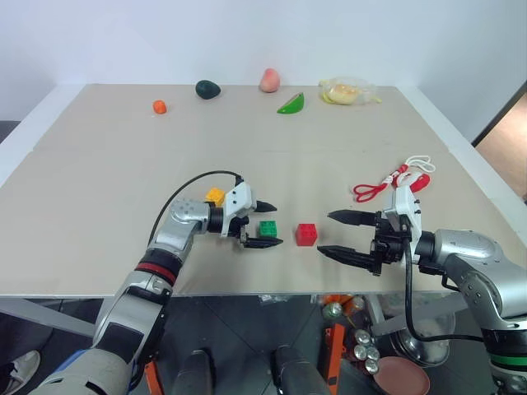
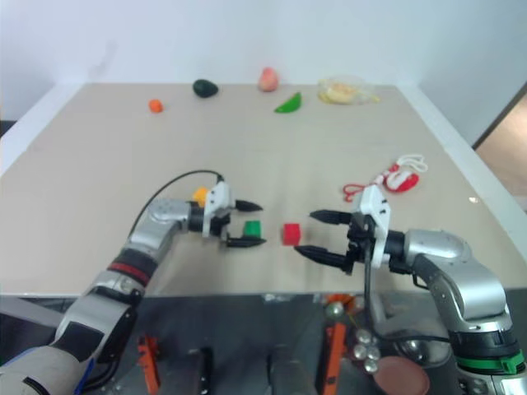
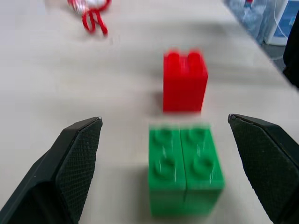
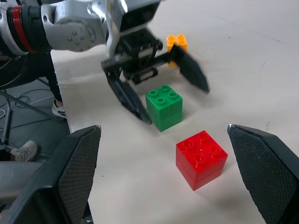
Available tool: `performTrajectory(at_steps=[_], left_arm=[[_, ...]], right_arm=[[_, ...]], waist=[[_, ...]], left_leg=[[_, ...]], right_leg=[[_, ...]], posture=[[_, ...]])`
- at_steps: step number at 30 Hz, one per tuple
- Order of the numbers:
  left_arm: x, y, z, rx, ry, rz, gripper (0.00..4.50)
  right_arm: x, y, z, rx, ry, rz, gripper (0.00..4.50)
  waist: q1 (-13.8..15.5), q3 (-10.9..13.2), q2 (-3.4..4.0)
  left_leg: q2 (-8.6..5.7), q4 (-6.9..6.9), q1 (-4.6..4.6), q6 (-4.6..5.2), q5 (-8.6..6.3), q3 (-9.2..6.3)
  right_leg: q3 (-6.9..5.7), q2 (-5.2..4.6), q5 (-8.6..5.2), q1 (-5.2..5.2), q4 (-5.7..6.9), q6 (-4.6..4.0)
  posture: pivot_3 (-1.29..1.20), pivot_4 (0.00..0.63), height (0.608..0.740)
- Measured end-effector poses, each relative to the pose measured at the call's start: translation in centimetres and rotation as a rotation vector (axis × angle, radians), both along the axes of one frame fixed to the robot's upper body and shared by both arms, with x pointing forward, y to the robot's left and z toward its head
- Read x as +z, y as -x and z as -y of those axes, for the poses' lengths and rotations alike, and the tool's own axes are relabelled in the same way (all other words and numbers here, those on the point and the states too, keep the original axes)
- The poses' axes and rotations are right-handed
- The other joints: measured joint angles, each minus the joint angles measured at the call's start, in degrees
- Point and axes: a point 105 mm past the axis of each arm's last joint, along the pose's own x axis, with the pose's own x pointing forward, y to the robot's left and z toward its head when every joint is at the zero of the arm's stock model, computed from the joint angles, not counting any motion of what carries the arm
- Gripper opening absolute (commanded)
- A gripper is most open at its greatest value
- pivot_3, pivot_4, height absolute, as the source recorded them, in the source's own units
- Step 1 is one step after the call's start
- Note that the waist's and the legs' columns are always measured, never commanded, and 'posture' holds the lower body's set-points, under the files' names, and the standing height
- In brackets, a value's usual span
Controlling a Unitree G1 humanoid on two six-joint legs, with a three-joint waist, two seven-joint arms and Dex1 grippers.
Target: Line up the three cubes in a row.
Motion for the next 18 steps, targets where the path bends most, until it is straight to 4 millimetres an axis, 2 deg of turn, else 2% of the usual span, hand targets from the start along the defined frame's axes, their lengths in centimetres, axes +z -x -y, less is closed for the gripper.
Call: performTrajectory(at_steps=[9,18], left_arm=[[2.6,-0.2,-0.1,0.046,0.066,0.02,4.47],[8.1,-3.1,-3.3,0.469,0.225,0.096,4.47]], right_arm=[[0.0,0.0,0.0,0.002,0.001,-0.002,4.5],[-0.1,0.0,-0.1,-0.002,-0.007,-0.002,4.5]], waist=[[0.0,0.0,0.0],[0.0,0.0,-0.01]], left_leg=[[0.0,0.0,0.01,0.0,0.0,0.0],[0.01,0.0,0.02,0.0,0.0,-0.01]], right_leg=[[0.0,0.0,0.0,-0.01,0.0,0.0],[0.0,0.0,0.0,0.01,0.0,0.04]], posture=[[0.0,0.15,0.74],[0.0,0.15,0.74]])
